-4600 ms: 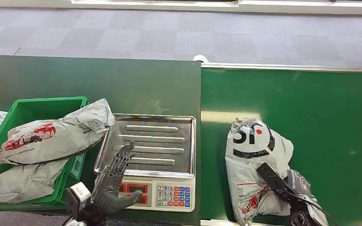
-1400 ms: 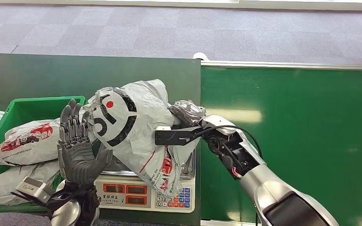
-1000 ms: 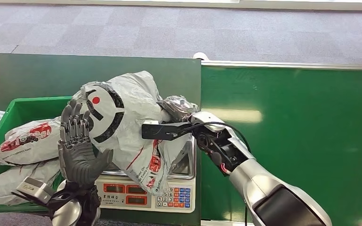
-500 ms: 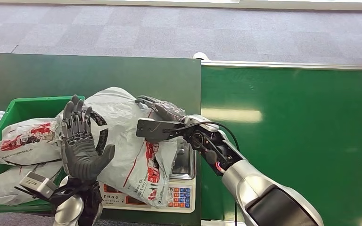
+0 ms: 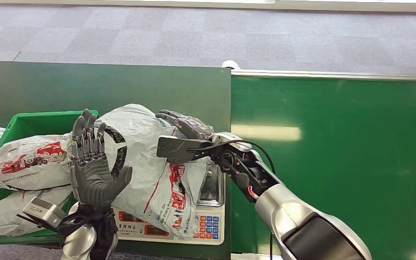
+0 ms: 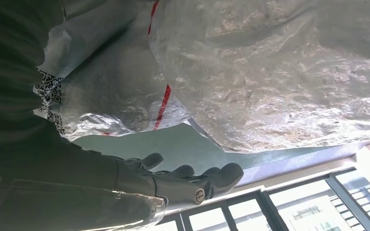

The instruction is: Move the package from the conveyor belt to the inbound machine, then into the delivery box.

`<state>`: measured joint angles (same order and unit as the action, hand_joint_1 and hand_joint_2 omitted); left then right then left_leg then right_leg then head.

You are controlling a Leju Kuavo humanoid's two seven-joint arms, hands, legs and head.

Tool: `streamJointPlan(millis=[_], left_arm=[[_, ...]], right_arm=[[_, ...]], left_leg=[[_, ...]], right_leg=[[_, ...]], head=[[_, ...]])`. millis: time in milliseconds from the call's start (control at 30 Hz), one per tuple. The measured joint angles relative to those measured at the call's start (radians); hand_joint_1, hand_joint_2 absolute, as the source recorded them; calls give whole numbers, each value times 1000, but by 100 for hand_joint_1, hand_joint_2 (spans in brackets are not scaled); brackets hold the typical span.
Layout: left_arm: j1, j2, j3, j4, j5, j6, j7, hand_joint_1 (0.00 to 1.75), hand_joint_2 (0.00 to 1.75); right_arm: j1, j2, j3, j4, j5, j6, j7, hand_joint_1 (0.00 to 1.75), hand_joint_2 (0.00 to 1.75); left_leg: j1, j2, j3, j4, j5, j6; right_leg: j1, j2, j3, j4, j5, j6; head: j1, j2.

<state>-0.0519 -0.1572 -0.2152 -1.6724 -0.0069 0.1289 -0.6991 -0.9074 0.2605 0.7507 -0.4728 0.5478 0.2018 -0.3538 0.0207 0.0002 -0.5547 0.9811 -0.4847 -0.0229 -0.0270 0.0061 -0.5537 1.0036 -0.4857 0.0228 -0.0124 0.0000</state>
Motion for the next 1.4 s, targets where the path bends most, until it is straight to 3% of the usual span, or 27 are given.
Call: streamJointPlan(millis=[1133,1200,1267,1333,1400], left_arm=[[-1,0,0,1,1,-5,0,0,175],[-6,0,-2,18,4,-68,0,0,175],[-9,2,-3,52,3,-178,0,0,175],[-5,4,-1,79,-2,-242,0,0,175],[-3,7,5,96,-5,-258,0,0,175]], right_arm=[[4,-1,-1,0,-7,-4,-4,0,175],[87,-43,-28,-73,-89,-55,-50,0,175],[312,-130,-124,-273,-316,-105,-159,0,175],[590,-203,-308,-496,-587,-39,-249,0,175],[790,-234,-513,-654,-728,61,-268,0,175]], left_leg=[[0,0,1,0,0,0],[1,-5,6,0,-1,0],[4,-23,15,0,-6,1],[5,-40,18,0,-11,3],[3,-39,12,1,-13,4]], right_leg=[[0,0,-2,0,0,0],[1,-5,0,-4,-3,1],[4,-22,16,-10,-12,3],[4,-38,34,-13,-19,5],[3,-37,35,-13,-18,6]], head=[[0,0],[-3,0],[-5,0],[1,0],[6,0]])
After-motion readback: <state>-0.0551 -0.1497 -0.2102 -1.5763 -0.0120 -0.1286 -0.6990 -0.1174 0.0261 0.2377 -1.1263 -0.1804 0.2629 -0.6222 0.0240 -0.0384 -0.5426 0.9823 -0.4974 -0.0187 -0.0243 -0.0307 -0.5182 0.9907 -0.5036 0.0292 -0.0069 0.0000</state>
